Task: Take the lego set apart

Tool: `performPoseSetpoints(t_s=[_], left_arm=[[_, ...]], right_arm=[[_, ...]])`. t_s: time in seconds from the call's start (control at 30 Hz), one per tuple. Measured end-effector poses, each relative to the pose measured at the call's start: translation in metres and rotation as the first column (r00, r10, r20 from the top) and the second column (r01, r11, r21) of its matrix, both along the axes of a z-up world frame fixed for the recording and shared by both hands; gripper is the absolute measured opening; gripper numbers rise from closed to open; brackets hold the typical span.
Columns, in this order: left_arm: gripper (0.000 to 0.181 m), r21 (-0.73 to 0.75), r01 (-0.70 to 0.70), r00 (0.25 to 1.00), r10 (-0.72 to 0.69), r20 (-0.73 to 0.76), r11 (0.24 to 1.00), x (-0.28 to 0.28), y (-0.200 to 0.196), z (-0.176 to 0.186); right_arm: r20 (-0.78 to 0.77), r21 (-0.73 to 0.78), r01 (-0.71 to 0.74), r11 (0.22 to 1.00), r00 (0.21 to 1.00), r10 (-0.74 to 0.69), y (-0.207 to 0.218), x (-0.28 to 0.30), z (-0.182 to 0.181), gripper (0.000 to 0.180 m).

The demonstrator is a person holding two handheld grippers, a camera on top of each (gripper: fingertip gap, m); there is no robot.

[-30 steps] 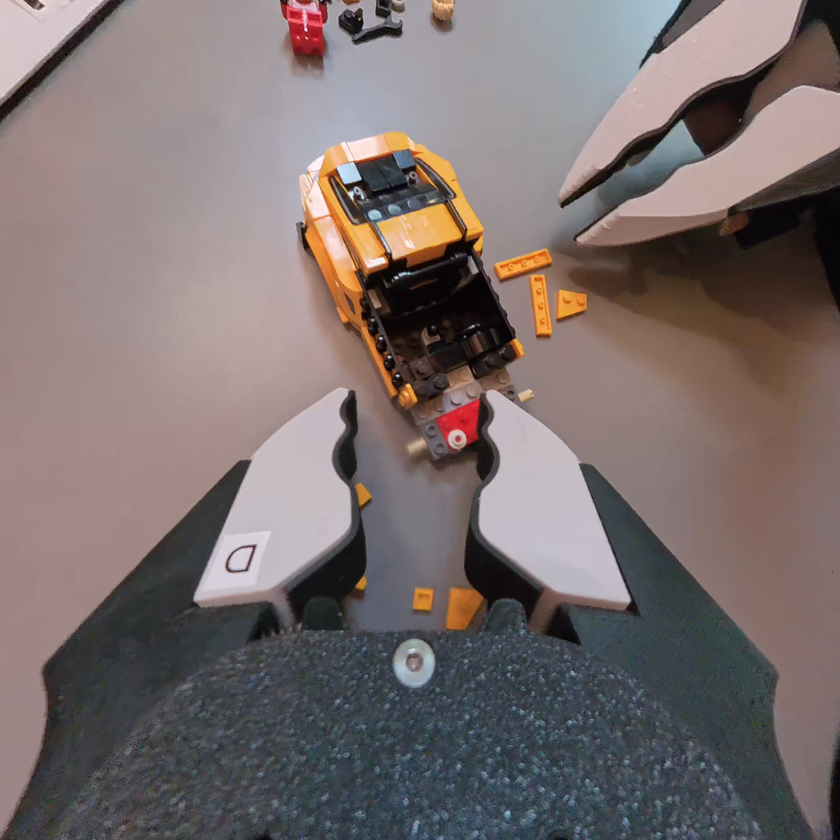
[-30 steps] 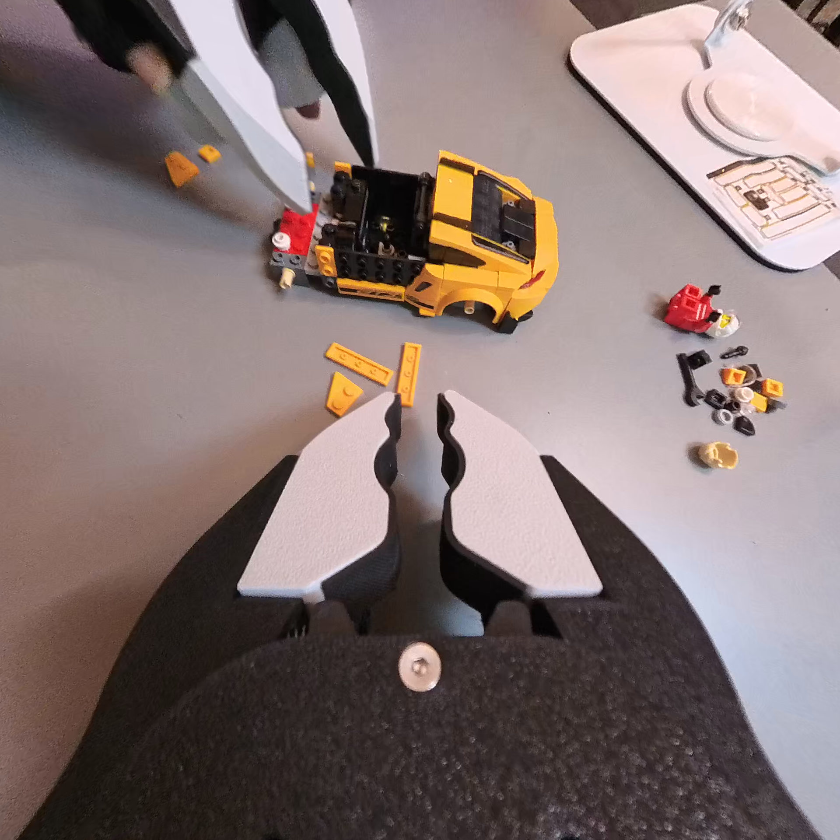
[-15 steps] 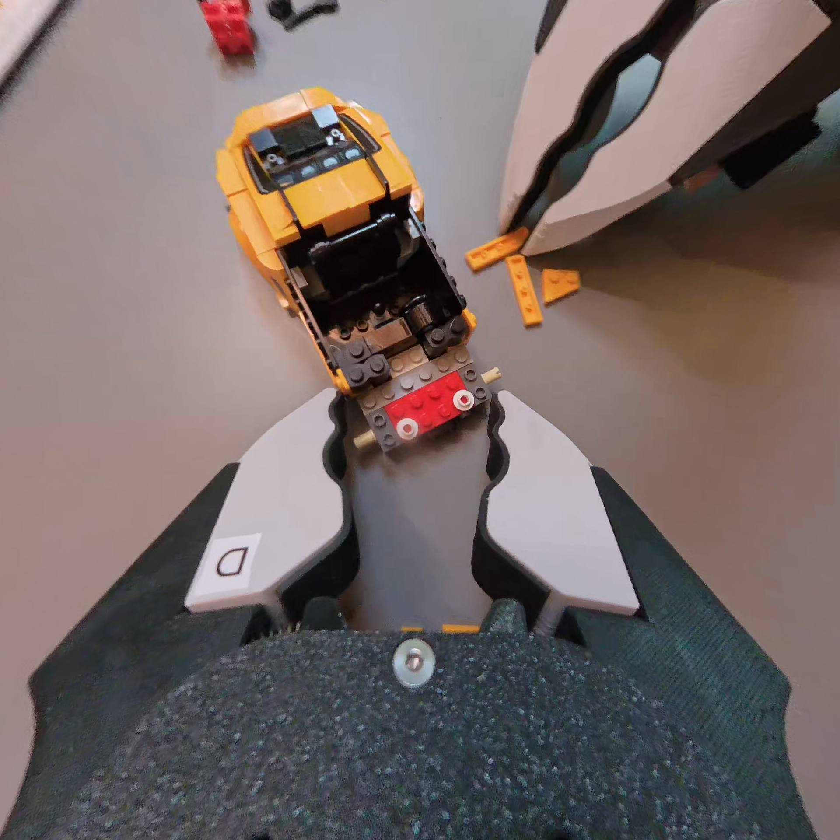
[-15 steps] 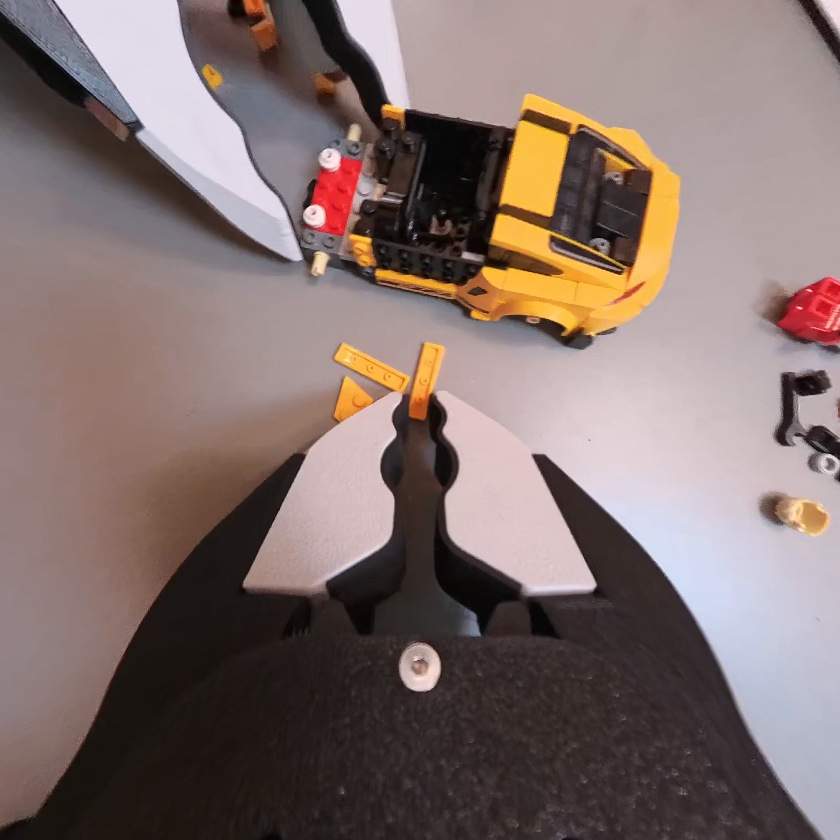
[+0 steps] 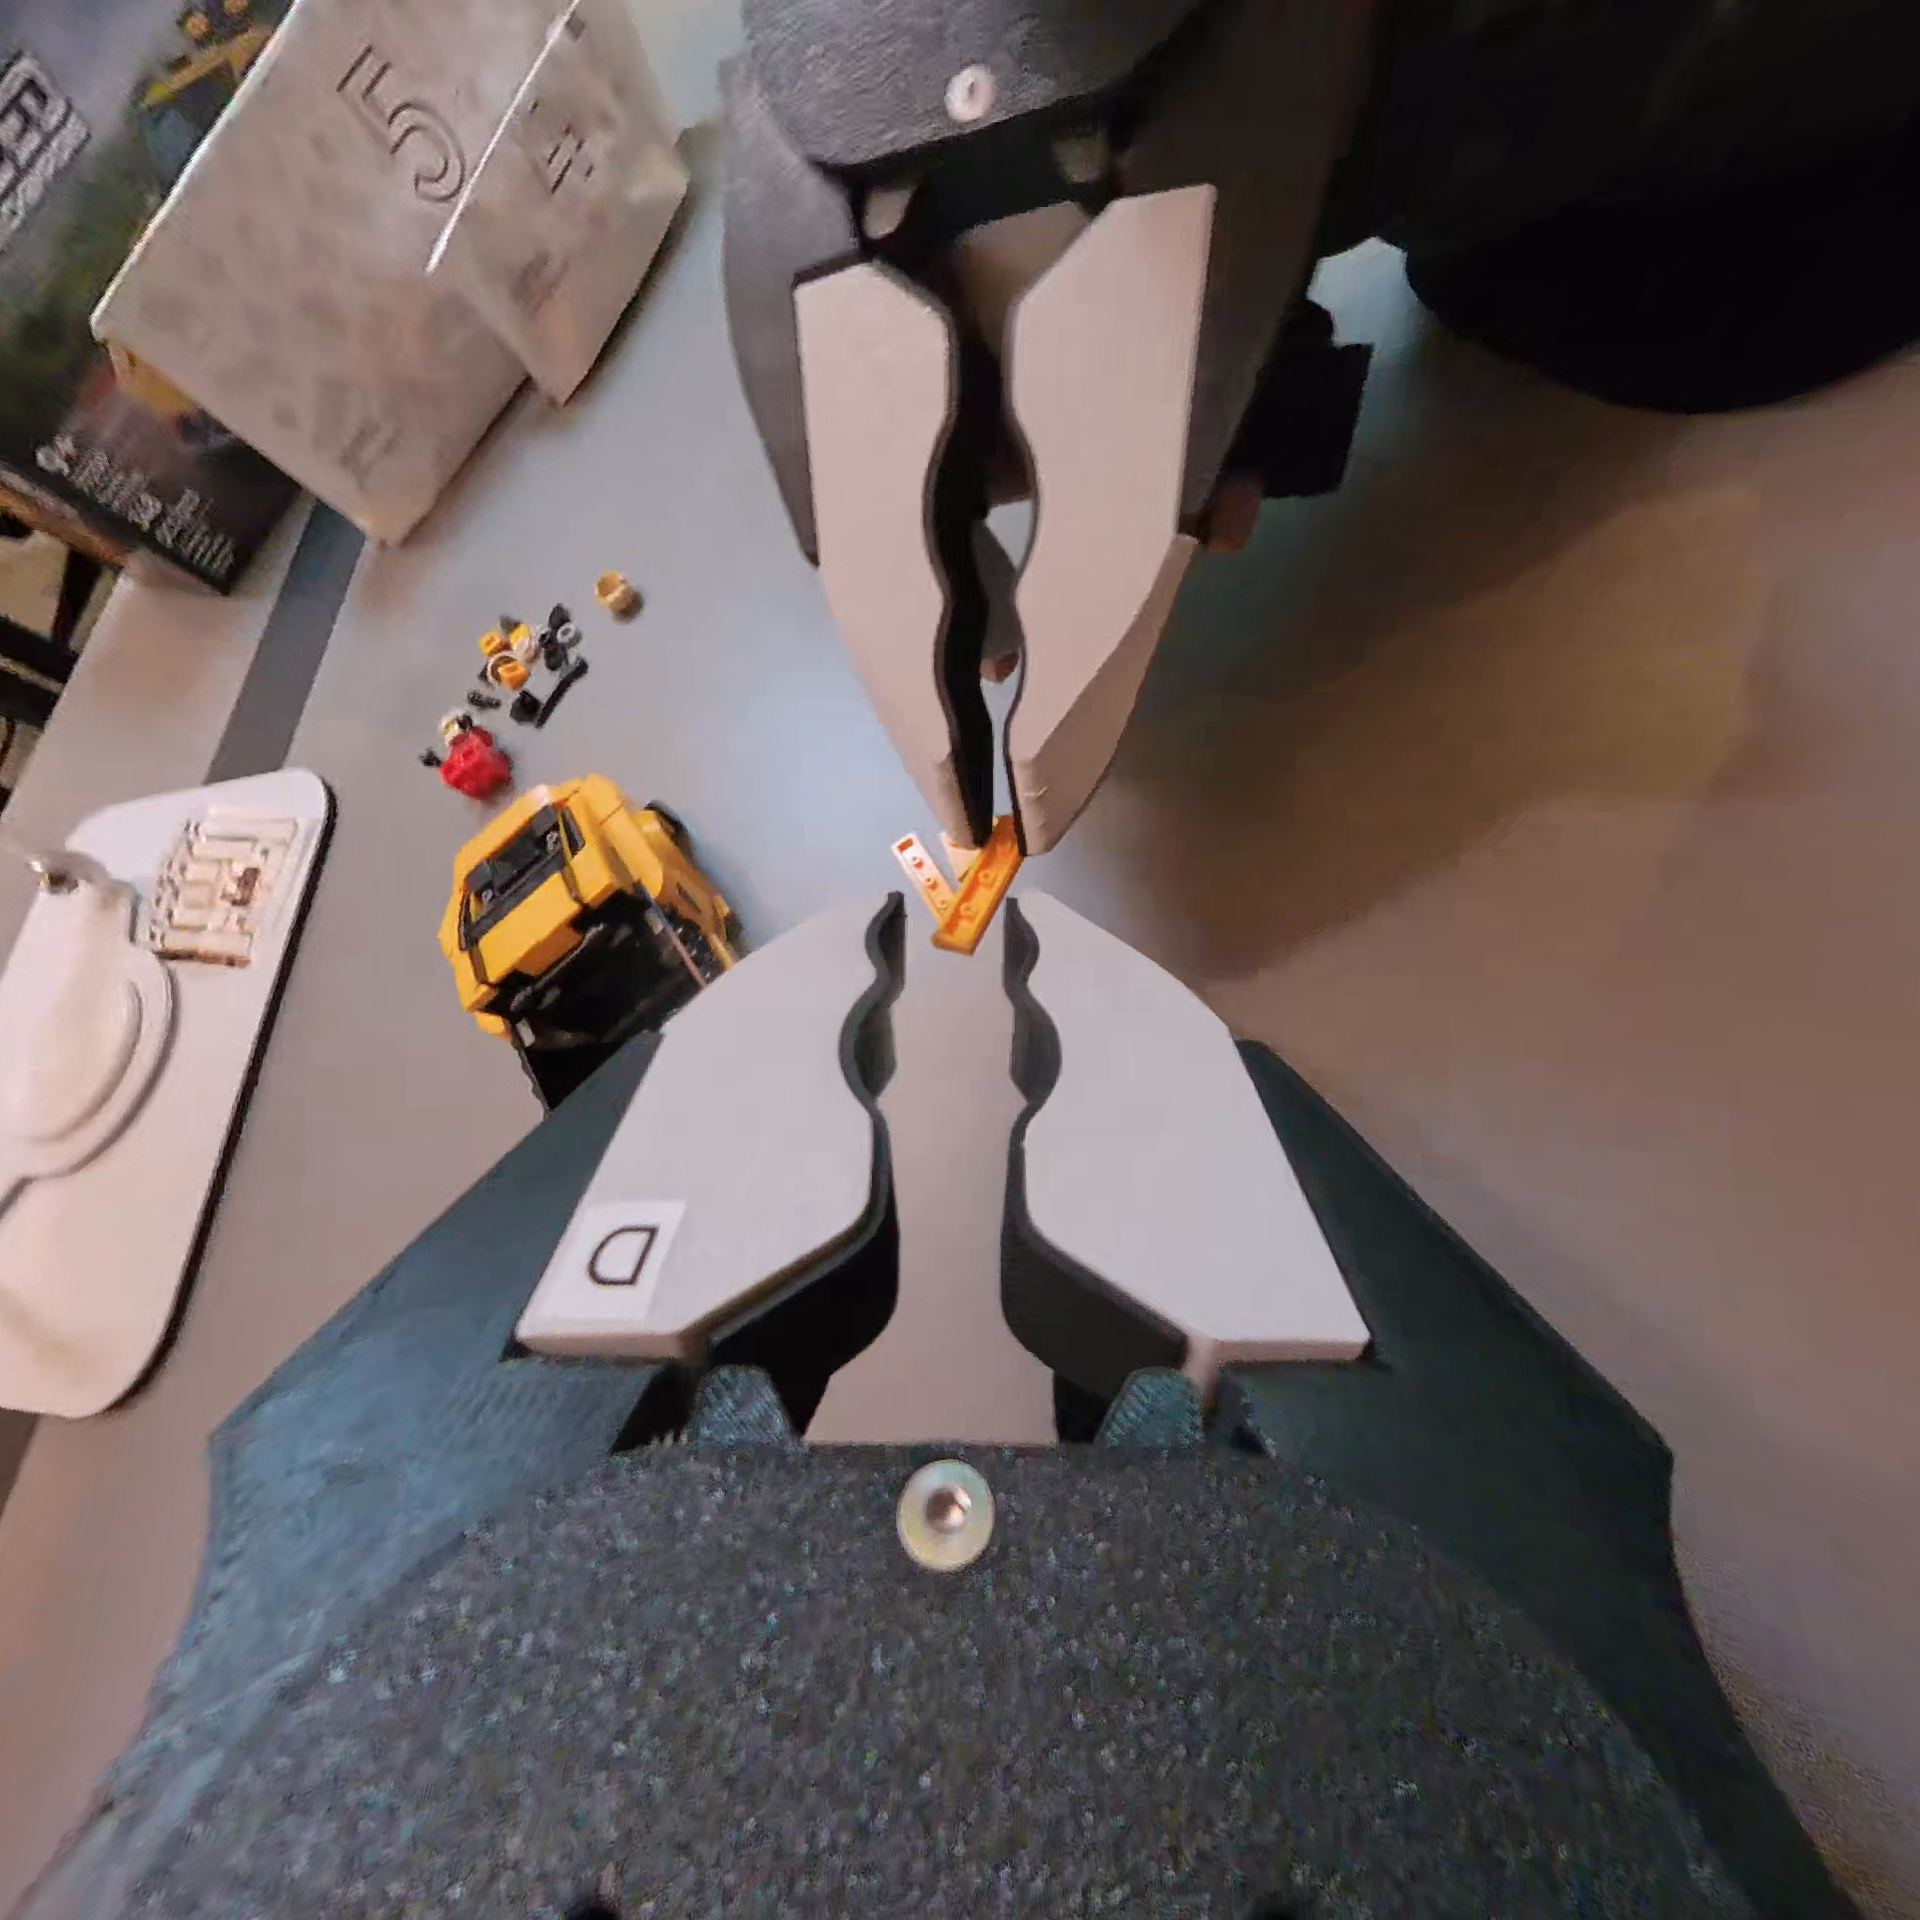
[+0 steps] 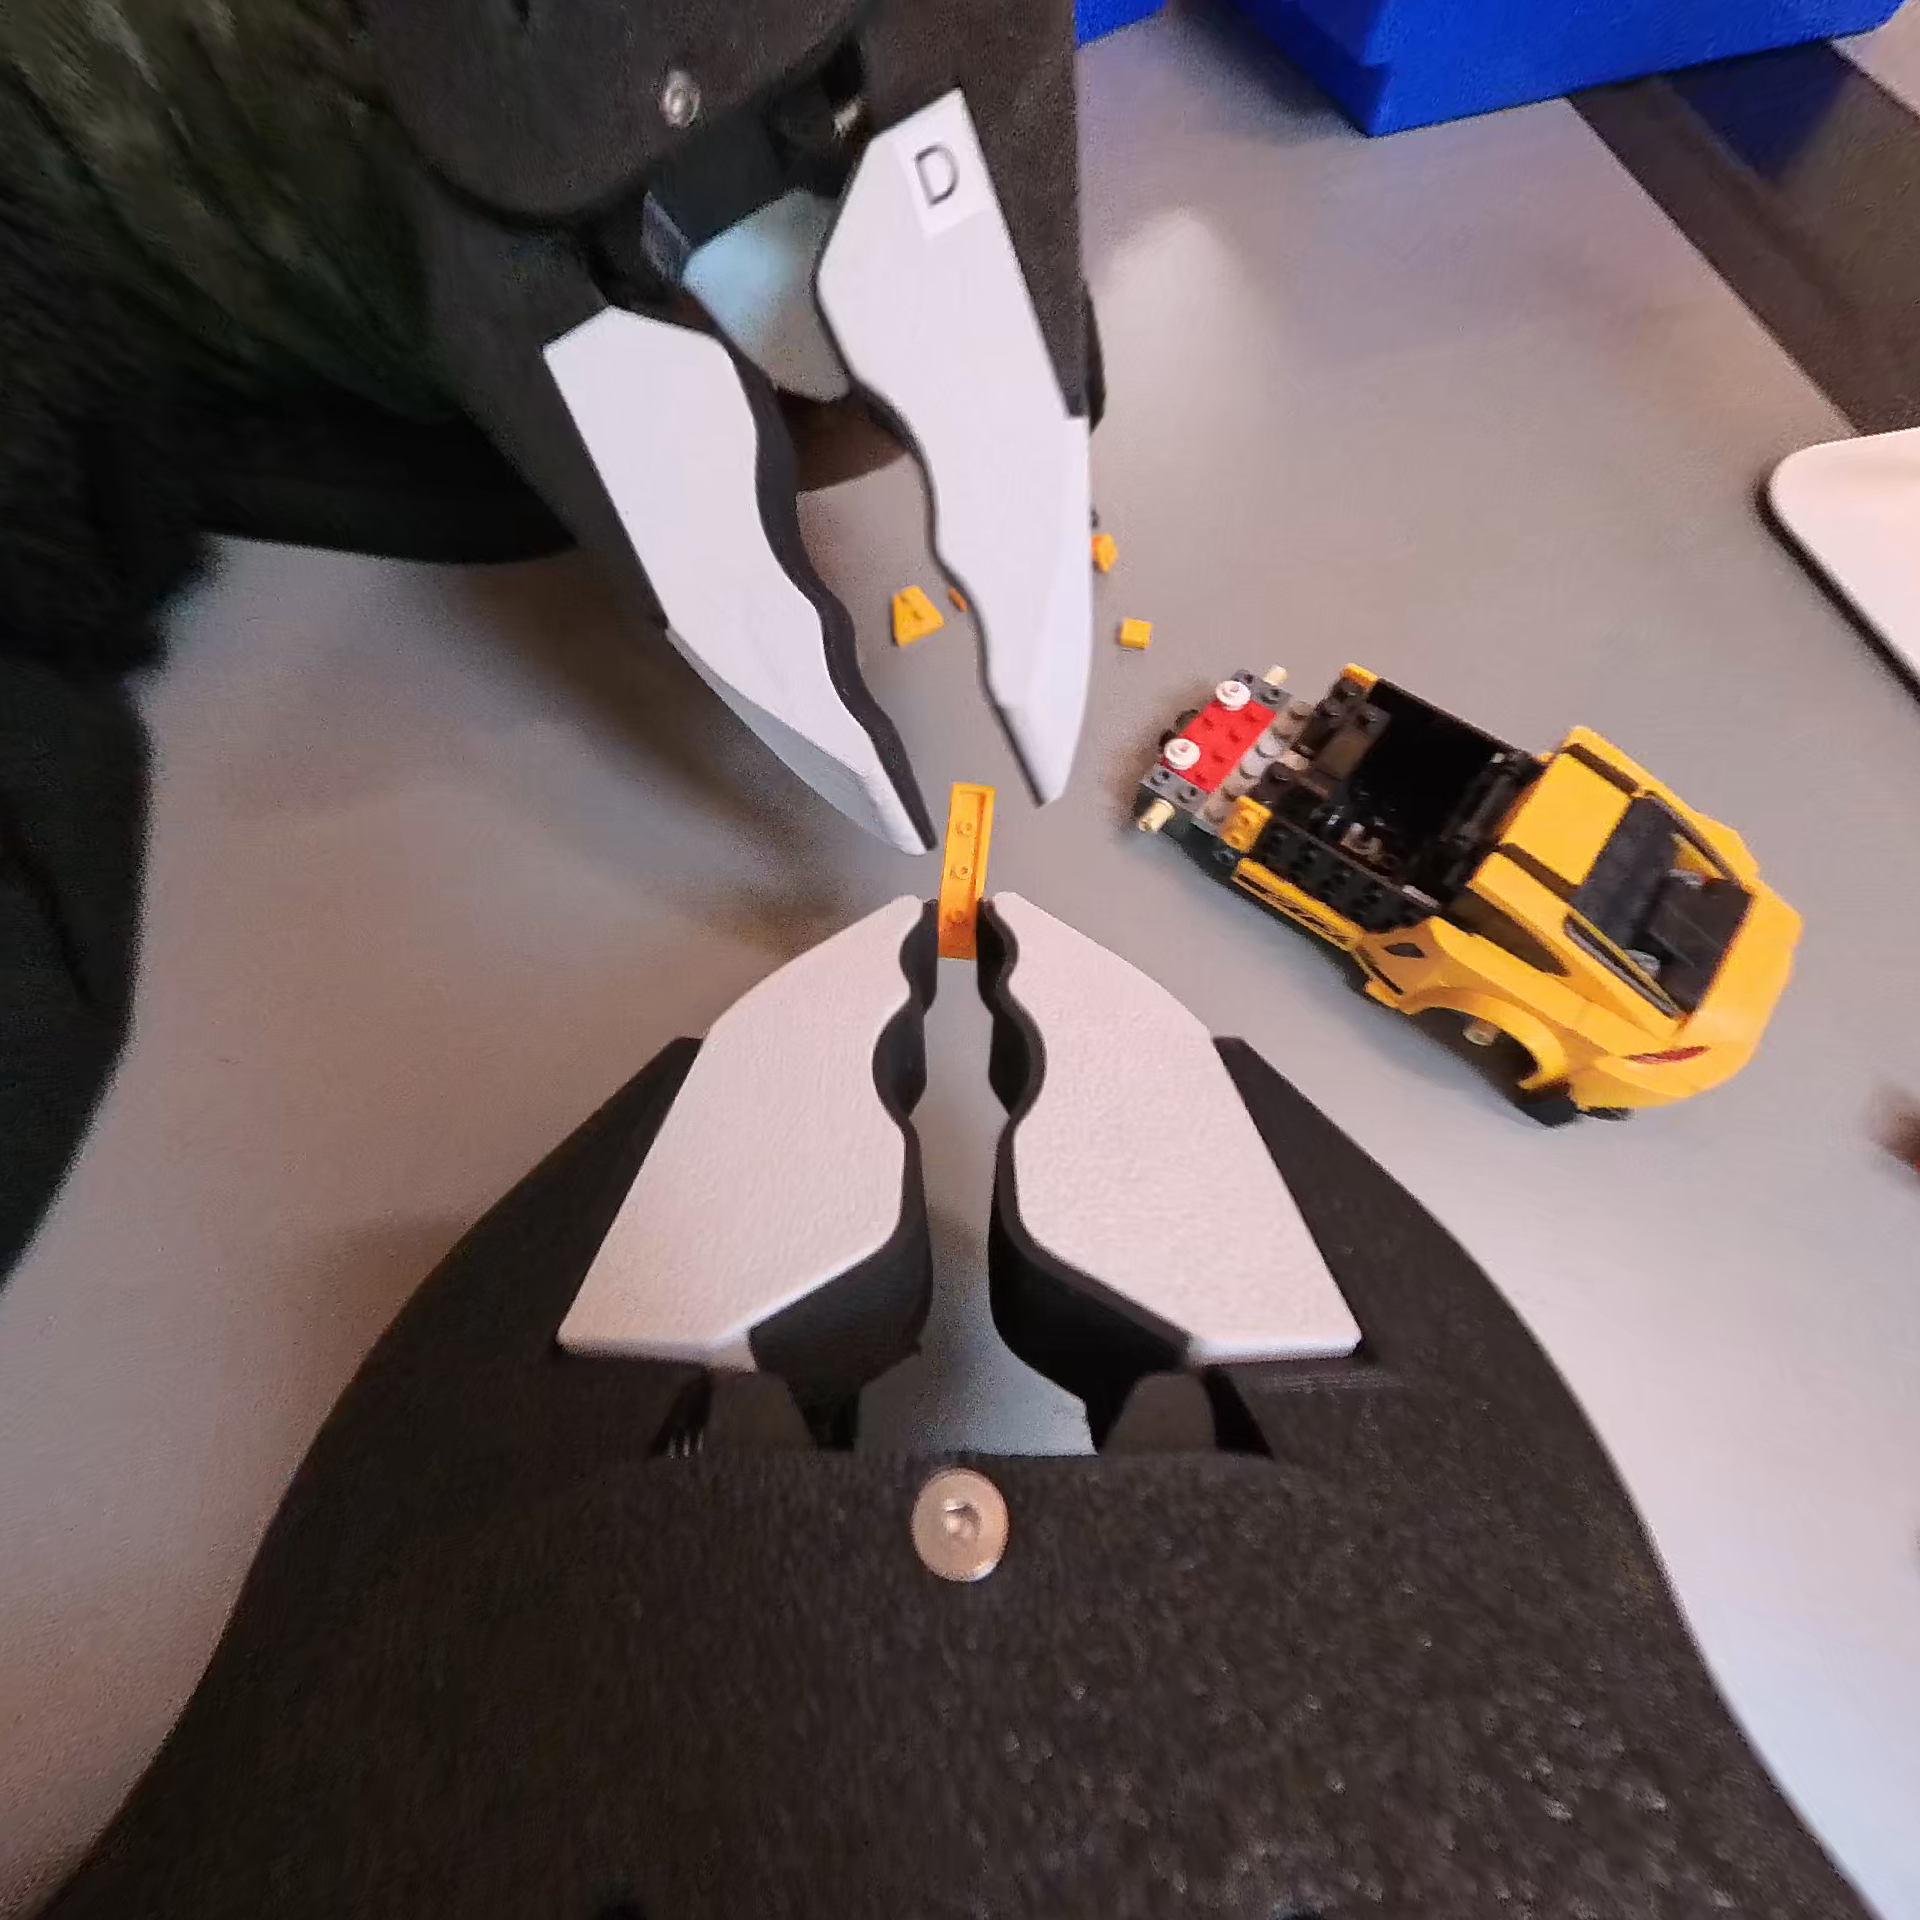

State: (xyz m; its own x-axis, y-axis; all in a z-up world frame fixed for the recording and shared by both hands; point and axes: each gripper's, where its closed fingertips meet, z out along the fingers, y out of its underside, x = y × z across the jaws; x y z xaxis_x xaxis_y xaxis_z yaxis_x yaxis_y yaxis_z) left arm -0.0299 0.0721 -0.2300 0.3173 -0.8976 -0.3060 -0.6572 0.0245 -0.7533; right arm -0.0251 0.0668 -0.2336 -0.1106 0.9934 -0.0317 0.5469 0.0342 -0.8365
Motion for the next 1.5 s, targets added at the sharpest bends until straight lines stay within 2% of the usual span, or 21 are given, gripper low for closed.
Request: performPoseSetpoints(t_s=[0.17,0.23,0.27,0.33,0.37,0.4,0.43,0.53,0.67,0.8,0.83,0.87,0.93,1.0,1.03,1.1,1.17,1.23,1.37,1.47,1.5], left_arm=[[0.008,-0.019,0.033,0.999,-0.034,-0.013,0.999,0.002,-0.009,0.002],[0.008,-0.112,0.02,0.999,-0.015,0.046,0.993,0.003,-0.011,0.005],[0.007,-0.212,0.012,0.995,0.01,0.102,0.977,0.003,-0.012,0.006],[0.007,-0.491,0.052,0.957,0.097,0.273,0.87,0.004,-0.016,0.011],[0.007,-0.605,0.121,0.899,0.171,0.402,0.787,0.005,-0.014,0.023],[0.007,-0.711,0.228,0.833,0.246,0.497,0.665,0.003,-0.015,0.035],[0.007,-0.772,0.316,0.778,0.315,0.543,0.551,-0.001,-0.014,0.041],[0.007,-0.794,0.456,0.674,0.426,0.604,0.402,-0.009,-0.008,0.049],[0.007,-0.775,0.54,0.632,0.449,0.632,0.33,-0.002,-0.012,0.056],[0.007,-0.78,0.558,0.628,0.47,0.62,0.283,0.003,-0.013,0.053],[0.007,-0.783,0.557,0.63,0.472,0.616,0.279,0.003,-0.013,0.052],[0.007,-0.785,0.552,0.634,0.47,0.614,0.28,0.004,-0.013,0.051],[0.007,-0.786,0.541,0.631,0.474,0.614,0.298,0.003,-0.01,0.051],[0.01,-0.773,0.499,0.632,0.446,0.634,0.391,0.0,-0.006,0.052],[0.016,-0.763,0.459,0.643,0.422,0.639,0.456,-0.002,-0.003,0.052],[0.021,-0.715,0.294,0.719,0.346,0.603,0.634,-0.005,0.003,0.045],[0.022,-0.575,0.108,0.818,0.256,0.515,0.811,-0.007,0.008,0.036],[0.025,-0.391,-0.05,0.865,0.236,0.442,0.919,-0.008,0.018,0.038],[0.03,-0.125,-0.153,0.936,0.184,0.301,0.98,-0.005,0.02,0.038],[0.008,0.031,-0.174,0.964,0.164,0.208,0.984,-0.005,0.021,0.035],[0.008,0.066,-0.173,0.97,0.158,0.186,0.983,-0.005,0.021,0.036]], right_arm=[[-0.066,-0.181,-0.023,0.983,0.998,0.011,-0.006,0.001,0.008,0.006],[-0.098,-0.251,-0.034,0.967,0.995,0.01,-0.006,0.001,0.013,0.006],[-0.118,-0.273,-0.034,0.961,0.993,0.001,-0.004,0.002,0.016,0.006],[-0.188,-0.297,-0.017,0.955,0.981,-0.041,0.004,0.005,0.027,0.008],[-0.224,-0.309,-0.014,0.951,0.973,-0.058,0.008,0.007,0.034,0.011],[-0.252,-0.32,-0.012,0.947,0.965,-0.073,0.012,0.01,0.04,0.013],[-0.272,-0.316,-0.004,0.949,0.958,-0.087,0.015,0.012,0.045,0.014],[-0.299,-0.265,0.014,0.964,0.949,-0.096,0.017,0.013,0.049,0.015],[-0.334,-0.208,-0.015,0.978,0.941,-0.056,0.006,0.004,0.053,0.019],[-0.366,-0.244,-0.05,0.969,0.93,-0.044,-0.002,-0.003,0.056,0.018],[-0.368,-0.254,-0.056,0.965,0.929,-0.043,-0.002,-0.003,0.056,0.013],[-0.376,-0.268,-0.068,0.961,0.926,-0.039,-0.004,-0.003,0.058,0.003],[-0.376,-0.311,-0.074,0.948,0.925,-0.051,-0.004,-0.003,0.058,0.002],[-0.359,-0.409,-0.067,0.91,0.929,-0.093,0.0,-0.004,0.059,0.002],[-0.357,-0.475,-0.066,0.877,0.926,-0.123,0.004,-0.004,0.06,0.002],[-0.351,-0.593,-0.055,0.803,0.916,-0.196,0.014,-0.002,0.062,0.002],[-0.348,-0.692,-0.057,0.72,0.9,-0.263,0.022,0.0,0.064,0.002],[-0.327,-0.747,-0.055,0.662,0.898,-0.293,0.026,-0.001,0.06,0.002],[-0.294,-0.799,-0.055,0.599,0.904,-0.31,0.026,-0.005,0.053,0.002],[-0.289,-0.814,-0.064,0.578,0.907,-0.306,0.023,-0.008,0.052,0.002],[-0.289,-0.816,-0.066,0.575,0.907,-0.306,0.023,-0.008,0.052,0.002]])
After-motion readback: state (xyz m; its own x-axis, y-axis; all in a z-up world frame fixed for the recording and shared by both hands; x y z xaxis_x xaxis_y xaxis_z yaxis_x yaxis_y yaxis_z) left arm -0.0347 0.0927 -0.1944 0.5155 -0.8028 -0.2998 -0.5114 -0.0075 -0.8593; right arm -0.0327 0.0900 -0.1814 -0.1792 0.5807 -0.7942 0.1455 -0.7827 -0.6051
